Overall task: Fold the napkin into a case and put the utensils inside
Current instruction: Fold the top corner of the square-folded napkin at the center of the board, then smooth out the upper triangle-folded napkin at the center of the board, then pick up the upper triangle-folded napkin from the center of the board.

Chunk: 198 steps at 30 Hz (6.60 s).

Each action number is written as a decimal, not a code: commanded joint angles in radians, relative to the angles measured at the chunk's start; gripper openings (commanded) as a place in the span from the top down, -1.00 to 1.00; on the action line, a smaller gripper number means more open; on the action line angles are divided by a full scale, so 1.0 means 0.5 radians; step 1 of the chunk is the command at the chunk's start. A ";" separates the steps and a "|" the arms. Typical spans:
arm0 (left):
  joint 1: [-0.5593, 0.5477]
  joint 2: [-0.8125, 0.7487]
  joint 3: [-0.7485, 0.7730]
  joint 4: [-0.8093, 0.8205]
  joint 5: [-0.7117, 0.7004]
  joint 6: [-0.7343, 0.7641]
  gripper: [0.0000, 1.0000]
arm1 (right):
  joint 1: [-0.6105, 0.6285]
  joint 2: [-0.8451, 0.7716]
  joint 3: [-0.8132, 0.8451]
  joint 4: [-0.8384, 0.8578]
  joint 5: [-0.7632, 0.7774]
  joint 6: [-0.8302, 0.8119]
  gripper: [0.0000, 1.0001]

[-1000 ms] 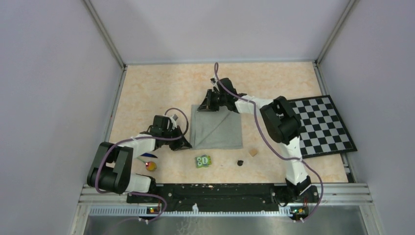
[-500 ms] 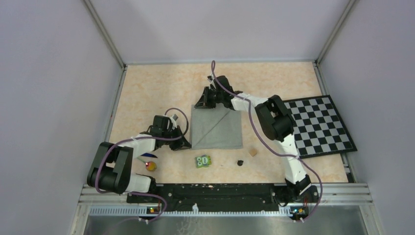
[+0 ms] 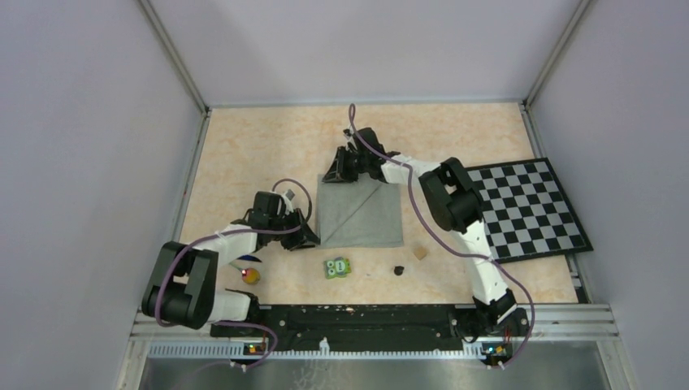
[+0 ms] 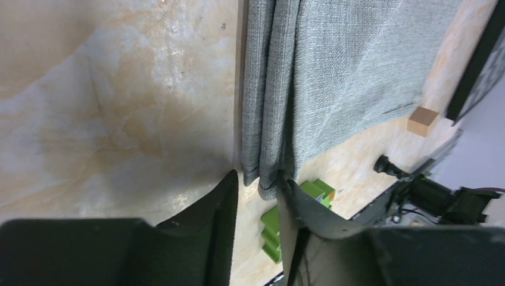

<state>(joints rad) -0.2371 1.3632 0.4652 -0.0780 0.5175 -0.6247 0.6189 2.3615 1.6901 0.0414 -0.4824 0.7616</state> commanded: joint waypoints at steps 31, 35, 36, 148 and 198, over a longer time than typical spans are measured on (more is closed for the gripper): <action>-0.075 0.298 0.240 0.059 0.032 0.088 0.58 | -0.457 -0.493 -0.890 0.827 -0.617 0.075 -0.11; -0.039 0.323 0.169 0.056 -0.043 0.073 0.63 | -0.551 -0.389 -0.916 0.881 -0.601 0.040 -0.11; -0.028 0.327 0.152 0.065 -0.045 0.073 0.65 | -0.577 -0.372 -0.922 0.872 -0.588 0.019 -0.11; 0.963 -0.033 0.766 -0.371 0.159 0.147 -0.50 | 0.999 -0.031 0.450 -1.766 1.736 -0.578 0.09; 0.300 1.192 0.914 0.714 0.098 -0.692 -0.14 | 0.683 -0.994 -0.659 -0.724 1.074 -0.870 1.00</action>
<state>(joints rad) -0.0860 1.9373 0.8948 0.3546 0.6857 -1.0595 0.9657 1.9171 1.3609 -0.3592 0.0696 0.3553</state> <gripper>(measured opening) 0.592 0.010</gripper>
